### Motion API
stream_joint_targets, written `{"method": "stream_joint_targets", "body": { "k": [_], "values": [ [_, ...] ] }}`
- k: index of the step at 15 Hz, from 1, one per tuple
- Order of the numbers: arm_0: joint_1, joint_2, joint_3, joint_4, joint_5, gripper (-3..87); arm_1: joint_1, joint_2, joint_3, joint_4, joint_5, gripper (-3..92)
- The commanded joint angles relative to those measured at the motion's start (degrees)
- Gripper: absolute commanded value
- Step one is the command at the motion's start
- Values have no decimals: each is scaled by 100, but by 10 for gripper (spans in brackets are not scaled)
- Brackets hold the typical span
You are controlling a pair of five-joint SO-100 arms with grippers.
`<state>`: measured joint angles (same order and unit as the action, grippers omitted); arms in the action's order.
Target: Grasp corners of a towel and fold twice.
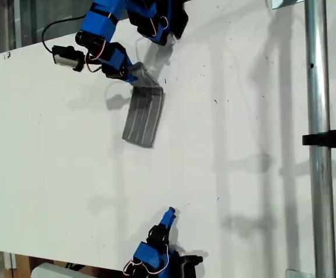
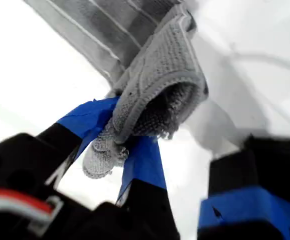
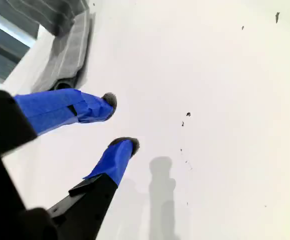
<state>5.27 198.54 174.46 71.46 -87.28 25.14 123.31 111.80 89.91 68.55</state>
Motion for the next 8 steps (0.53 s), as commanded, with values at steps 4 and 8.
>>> {"method": "stream_joint_targets", "body": {
  "k": [4,8],
  "values": [
    [44,53,211,-316,-62,106,-308,-2329,-2320,-1354,-290,-3],
    [97,53,246,-264,-149,105,-158,-3498,-2435,-2742,-378,83]
  ]
}}
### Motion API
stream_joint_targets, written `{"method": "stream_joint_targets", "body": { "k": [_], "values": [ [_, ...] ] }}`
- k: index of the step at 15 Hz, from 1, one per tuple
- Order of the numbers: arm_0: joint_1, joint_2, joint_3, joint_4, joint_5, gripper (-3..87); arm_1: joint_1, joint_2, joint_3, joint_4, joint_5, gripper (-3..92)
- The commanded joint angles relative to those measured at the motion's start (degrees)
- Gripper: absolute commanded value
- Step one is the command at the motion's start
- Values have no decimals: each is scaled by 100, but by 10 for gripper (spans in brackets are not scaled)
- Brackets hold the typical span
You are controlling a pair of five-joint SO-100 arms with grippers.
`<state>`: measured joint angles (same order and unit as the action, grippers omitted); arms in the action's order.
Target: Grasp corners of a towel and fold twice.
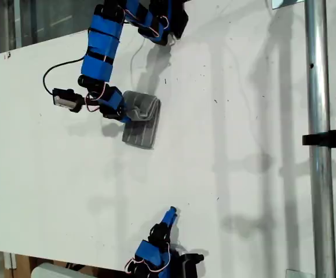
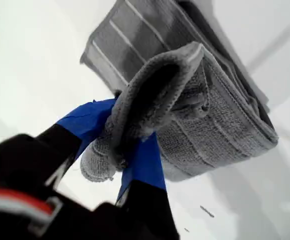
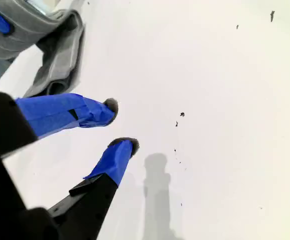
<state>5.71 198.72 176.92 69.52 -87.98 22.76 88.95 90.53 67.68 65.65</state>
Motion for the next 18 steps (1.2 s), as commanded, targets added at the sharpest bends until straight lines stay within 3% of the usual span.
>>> {"method": "stream_joint_targets", "body": {
  "k": [1,2,3,6,8,9,13,16,18],
  "values": [
    [62,35,0,-70,-97,105,79,-176,-413,-729,-105,248],
    [53,35,18,-70,-88,105,88,-149,-545,-940,-272,366],
    [44,35,35,-62,-88,106,114,0,-677,-1143,-536,382],
    [26,35,105,44,-299,115,413,1187,-756,-1178,-650,93],
    [-44,35,149,334,-536,128,659,2452,-53,-993,-1099,-3],
    [-44,35,158,439,-492,131,747,3199,563,-554,-1011,-3],
    [-141,35,176,475,-325,86,536,6750,4430,589,62,-2],
    [-237,35,176,475,-677,71,18,10002,6732,1318,1283,-2],
    [-220,35,176,475,-299,26,-264,9984,7453,1230,2162,-2]
  ]
}}
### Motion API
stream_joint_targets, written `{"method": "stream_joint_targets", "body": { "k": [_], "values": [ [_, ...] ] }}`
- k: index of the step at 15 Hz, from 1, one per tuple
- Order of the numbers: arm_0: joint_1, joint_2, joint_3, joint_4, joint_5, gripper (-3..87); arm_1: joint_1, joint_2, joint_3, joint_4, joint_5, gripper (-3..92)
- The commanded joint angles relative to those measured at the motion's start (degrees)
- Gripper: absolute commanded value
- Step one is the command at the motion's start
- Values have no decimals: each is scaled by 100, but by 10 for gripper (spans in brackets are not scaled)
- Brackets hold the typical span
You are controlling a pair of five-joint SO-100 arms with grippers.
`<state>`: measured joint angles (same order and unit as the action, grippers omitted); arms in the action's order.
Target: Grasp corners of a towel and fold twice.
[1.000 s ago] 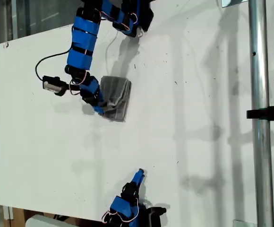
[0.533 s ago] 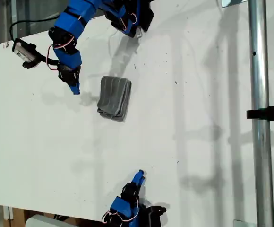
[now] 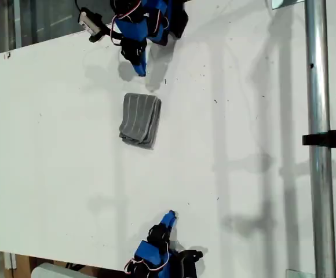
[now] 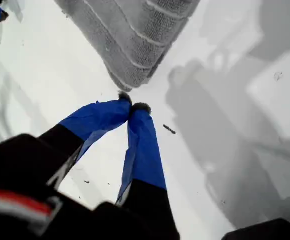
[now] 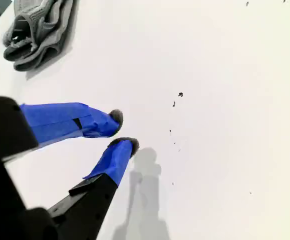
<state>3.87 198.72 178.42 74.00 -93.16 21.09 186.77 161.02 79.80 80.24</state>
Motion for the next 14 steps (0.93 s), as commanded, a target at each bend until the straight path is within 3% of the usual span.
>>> {"method": "stream_joint_targets", "body": {
  "k": [1,2,3,5,14],
  "values": [
    [-35,35,26,35,1178,28,-316,97,501,167,1327,4],
    [-35,35,26,35,2646,28,-360,114,501,193,1503,90],
    [-9,35,26,-9,3902,24,-352,141,483,281,1187,115],
    [-35,35,26,9,3744,22,-264,141,483,404,536,116],
    [-44,35,26,9,3744,21,-308,141,483,404,536,116]
  ]
}}
